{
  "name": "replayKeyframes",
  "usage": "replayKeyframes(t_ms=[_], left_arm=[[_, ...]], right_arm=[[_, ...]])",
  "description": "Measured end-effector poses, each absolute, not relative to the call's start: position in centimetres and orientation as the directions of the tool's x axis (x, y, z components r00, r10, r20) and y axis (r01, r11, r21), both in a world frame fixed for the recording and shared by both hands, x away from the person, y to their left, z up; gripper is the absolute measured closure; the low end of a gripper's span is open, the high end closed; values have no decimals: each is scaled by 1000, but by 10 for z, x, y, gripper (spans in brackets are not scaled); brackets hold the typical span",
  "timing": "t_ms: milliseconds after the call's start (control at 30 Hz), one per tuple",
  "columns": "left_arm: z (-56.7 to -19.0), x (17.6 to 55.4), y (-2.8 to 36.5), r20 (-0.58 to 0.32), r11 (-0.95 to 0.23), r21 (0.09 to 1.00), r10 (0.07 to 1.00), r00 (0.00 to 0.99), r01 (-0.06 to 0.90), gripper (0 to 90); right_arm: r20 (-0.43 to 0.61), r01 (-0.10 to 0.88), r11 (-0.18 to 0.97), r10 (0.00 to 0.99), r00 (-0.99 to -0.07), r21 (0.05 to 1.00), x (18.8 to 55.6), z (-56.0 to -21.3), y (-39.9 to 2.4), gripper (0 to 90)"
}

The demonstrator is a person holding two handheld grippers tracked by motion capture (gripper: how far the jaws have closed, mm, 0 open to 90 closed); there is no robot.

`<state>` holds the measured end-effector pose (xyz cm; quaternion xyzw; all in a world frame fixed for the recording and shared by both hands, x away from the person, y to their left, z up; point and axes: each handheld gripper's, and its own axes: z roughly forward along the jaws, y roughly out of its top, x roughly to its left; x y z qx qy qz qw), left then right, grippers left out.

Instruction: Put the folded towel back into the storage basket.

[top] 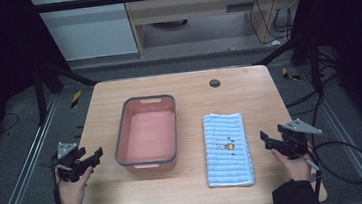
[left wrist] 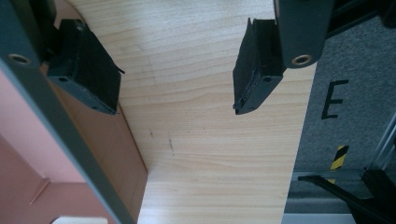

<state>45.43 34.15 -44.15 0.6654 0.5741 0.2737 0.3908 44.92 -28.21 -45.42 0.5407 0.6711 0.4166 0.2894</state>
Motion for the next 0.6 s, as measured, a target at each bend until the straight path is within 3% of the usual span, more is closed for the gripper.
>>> replayKeyframes(t_ms=[600], left_arm=[[-410,442,320,-47,-79,884,966,256,460,311]], right_arm=[[40,431,97,954,-298,897,445,-438,-272,265]])
